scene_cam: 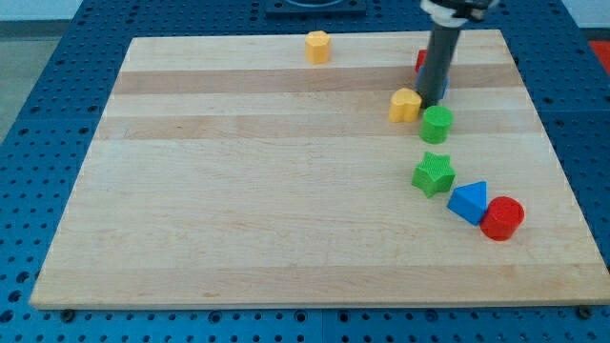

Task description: Push the yellow heart closer to yellow hexagon

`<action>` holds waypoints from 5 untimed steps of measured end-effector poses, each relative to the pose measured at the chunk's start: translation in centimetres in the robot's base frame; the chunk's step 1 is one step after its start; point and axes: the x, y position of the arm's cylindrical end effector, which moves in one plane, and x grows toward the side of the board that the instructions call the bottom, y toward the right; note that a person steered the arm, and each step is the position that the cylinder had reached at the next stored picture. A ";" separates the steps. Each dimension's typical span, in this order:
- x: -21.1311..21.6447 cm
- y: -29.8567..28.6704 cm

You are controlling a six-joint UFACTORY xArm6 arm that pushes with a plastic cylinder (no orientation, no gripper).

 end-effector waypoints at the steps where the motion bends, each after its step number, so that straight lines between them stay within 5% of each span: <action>1: 0.0 -3.3; 5: 4.7 -6.0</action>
